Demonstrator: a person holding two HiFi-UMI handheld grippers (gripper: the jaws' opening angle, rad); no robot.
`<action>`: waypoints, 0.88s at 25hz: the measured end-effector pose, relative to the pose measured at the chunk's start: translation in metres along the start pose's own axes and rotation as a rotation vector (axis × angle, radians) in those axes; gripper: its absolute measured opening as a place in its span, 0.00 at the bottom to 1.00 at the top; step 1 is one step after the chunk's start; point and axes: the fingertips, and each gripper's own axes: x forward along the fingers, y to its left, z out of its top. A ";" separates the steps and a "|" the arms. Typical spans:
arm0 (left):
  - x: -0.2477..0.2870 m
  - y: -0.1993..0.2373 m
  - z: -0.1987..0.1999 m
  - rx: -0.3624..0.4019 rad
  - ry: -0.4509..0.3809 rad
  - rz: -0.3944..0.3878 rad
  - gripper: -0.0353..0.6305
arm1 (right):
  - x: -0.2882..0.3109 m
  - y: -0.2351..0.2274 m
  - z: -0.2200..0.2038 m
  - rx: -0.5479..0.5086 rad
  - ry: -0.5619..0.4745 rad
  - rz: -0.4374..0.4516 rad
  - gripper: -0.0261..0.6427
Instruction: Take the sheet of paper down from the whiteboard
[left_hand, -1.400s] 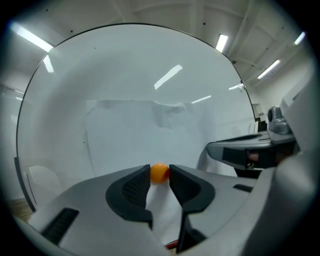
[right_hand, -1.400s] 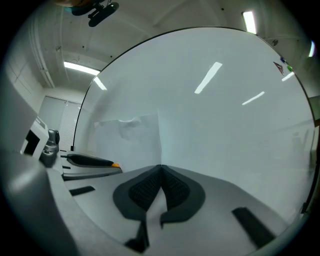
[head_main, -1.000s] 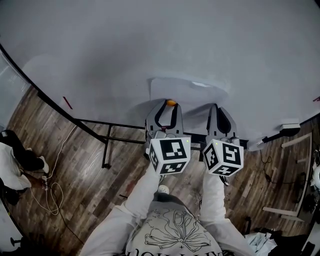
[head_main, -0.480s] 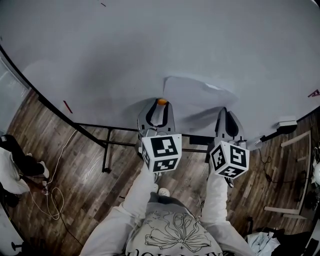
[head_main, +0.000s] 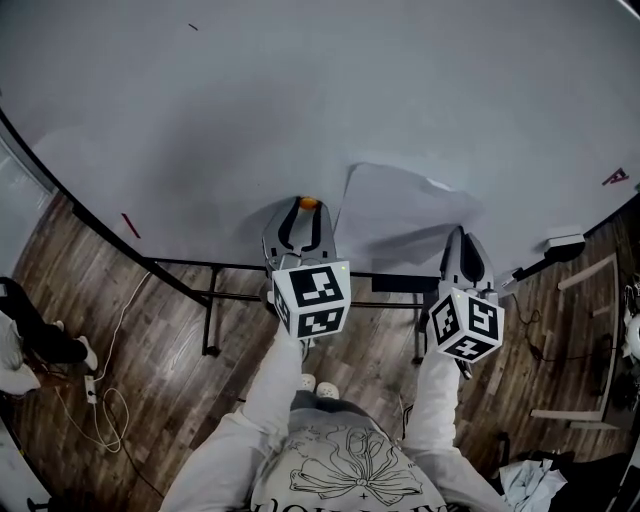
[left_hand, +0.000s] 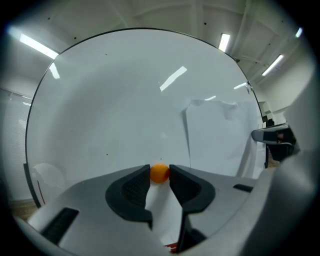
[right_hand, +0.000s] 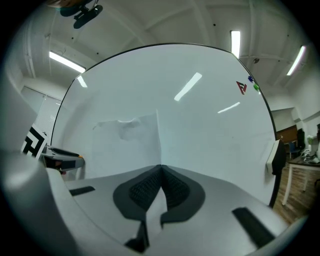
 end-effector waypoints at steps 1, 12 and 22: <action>0.000 0.000 0.000 0.000 -0.002 0.002 0.23 | -0.002 -0.005 0.000 0.000 0.000 -0.010 0.04; -0.004 -0.001 0.002 0.018 -0.024 0.030 0.23 | -0.024 -0.034 0.016 0.005 -0.035 -0.087 0.04; -0.037 -0.001 0.024 -0.012 -0.098 0.025 0.23 | -0.044 -0.037 0.037 0.006 -0.087 -0.113 0.04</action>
